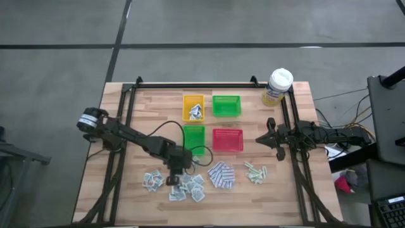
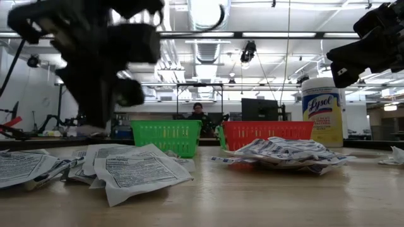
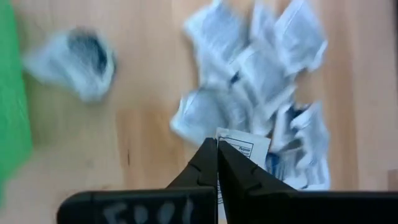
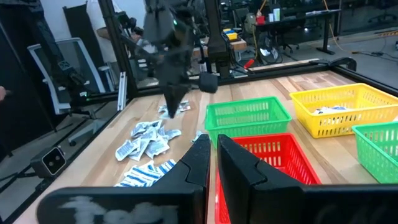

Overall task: Pick & Place First Aid Supplies
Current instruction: Put the blue alcohol pad into the yellow bin

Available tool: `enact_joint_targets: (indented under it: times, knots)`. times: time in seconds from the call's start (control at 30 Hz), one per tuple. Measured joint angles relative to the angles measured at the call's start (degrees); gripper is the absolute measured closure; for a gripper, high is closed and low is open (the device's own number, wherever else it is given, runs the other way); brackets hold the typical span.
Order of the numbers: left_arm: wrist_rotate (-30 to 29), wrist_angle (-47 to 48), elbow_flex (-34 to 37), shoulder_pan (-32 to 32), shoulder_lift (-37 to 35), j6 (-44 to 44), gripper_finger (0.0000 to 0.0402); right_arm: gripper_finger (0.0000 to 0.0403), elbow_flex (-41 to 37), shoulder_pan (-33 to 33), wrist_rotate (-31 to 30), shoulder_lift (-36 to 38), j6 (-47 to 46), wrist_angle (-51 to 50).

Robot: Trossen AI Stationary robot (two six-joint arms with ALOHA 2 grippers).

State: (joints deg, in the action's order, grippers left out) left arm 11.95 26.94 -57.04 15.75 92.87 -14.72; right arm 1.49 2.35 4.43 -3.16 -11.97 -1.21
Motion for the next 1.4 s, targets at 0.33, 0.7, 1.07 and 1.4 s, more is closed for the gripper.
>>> enact_joint_targets:
  times: [0.33,0.7,1.07,1.4]
  knots:
    - [-11.0,-7.8,-8.3,-0.4,-0.3,5.8,0.0401,0.0374,0.0,0.0,0.0,0.0,0.0,0.0]
    - [-34.0,-6.4,-12.7,-6.7,-0.3,-9.5,0.0401,0.0374,0.0,0.0,0.0,0.0,0.0,0.0]
    - [-41.7,17.4,-19.9,-17.1,-0.3,-13.2,0.0401,0.0374,0.0,0.0,0.0,0.0,0.0,0.0]
    - [-39.6,20.1,-22.3,-26.2,-0.2,5.4,0.0402,0.0374,0.0,0.0,0.0,0.0,0.0,0.0]
